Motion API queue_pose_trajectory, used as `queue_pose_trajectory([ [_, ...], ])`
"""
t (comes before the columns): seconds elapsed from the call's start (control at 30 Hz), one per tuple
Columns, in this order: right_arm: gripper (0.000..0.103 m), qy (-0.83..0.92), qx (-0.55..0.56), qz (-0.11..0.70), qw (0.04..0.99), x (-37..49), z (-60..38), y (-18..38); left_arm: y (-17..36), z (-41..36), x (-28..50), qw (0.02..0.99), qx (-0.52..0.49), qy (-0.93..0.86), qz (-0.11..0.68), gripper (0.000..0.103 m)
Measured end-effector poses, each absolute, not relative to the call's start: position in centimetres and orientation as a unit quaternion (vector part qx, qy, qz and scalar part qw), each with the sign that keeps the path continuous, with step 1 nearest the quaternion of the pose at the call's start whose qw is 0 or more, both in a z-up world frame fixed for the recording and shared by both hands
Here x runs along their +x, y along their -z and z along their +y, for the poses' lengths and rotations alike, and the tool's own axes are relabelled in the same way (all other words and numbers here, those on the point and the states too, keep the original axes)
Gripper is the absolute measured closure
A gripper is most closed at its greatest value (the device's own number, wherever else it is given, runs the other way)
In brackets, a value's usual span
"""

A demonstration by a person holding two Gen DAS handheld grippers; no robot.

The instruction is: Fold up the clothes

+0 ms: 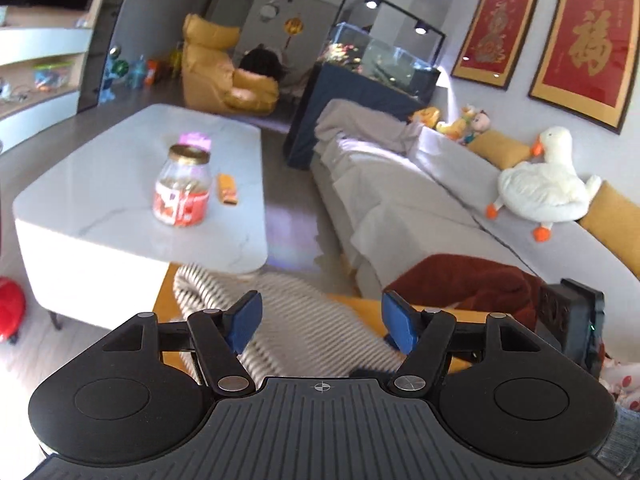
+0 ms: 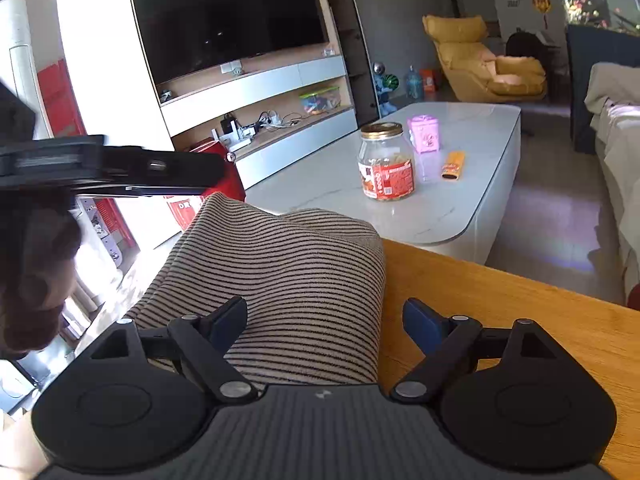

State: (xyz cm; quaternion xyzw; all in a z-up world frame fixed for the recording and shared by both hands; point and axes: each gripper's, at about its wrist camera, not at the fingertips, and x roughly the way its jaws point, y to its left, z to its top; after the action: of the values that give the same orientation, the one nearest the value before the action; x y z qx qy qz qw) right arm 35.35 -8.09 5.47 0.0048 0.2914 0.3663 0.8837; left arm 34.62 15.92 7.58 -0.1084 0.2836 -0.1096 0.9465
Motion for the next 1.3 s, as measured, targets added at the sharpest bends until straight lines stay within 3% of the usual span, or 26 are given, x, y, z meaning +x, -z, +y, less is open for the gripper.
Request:
queue_pose_trajectory([
  [0.03,0.017,-0.366,-0.001,0.282,0.887,34.5,-8.1,-5.9,-8.2,15.8,35.0,0.95,-0.1,0.112,0.273,0.031],
  [0.13,0.017,-0.376,-0.027,0.292,0.879,32.8,-7.3,-5.9,-4.7,16.7,39.2,0.93,-0.114,0.083,0.341,0.039],
  [0.2,0.015,-0.361,-0.061,0.305,0.879,32.5,-6.3,-4.6,-2.5,17.3,39.9,0.927,-0.126,0.091,0.341,0.037],
  [0.33,0.012,-0.358,-0.02,0.333,0.872,33.5,-7.0,-3.7,-3.0,17.4,39.4,0.929,-0.133,0.08,0.336,0.037],
  [0.4,0.012,-0.356,0.0,0.347,0.868,33.9,-7.4,-3.3,-4.2,17.4,37.9,0.933,-0.134,0.069,0.326,0.039],
  [0.6,0.012,-0.349,0.018,0.355,0.867,34.2,-8.0,-3.3,-6.1,16.2,29.8,0.936,-0.158,0.086,0.302,0.031],
  [0.73,0.011,-0.346,0.032,0.36,0.866,34.5,-8.6,-3.7,-4.0,14.6,26.7,0.928,-0.145,0.088,0.332,0.037],
  [0.77,0.013,-0.345,0.035,0.362,0.866,34.6,-8.8,-3.8,-3.4,14.3,26.3,0.927,-0.137,0.085,0.34,0.038],
  [0.9,0.043,-0.341,0.048,0.366,0.864,34.9,-9.4,-4.2,-2.8,14.4,26.5,0.926,-0.138,0.077,0.342,0.037],
  [1.03,0.046,-0.338,0.061,0.371,0.863,35.3,-10.1,-4.5,-2.4,14.2,26.9,0.928,-0.133,0.079,0.339,0.037],
  [1.1,0.045,-0.336,0.071,0.373,0.862,35.4,-10.5,-4.6,-2.1,14.1,27.0,0.93,-0.133,0.08,0.335,0.037],
  [1.17,0.033,-0.339,0.1,0.377,0.856,35.7,-11.0,-3.7,-2.1,13.9,27.0,0.931,-0.129,0.076,0.333,0.036],
  [1.2,0.02,-0.342,0.119,0.382,0.85,36.0,-11.3,-3.3,-2.1,13.7,27.0,0.932,-0.127,0.074,0.332,0.036],
  [1.3,0.015,-0.354,0.164,0.401,0.829,37.0,-11.7,-1.9,-2.0,14.0,26.9,0.931,-0.131,0.08,0.331,0.036],
])
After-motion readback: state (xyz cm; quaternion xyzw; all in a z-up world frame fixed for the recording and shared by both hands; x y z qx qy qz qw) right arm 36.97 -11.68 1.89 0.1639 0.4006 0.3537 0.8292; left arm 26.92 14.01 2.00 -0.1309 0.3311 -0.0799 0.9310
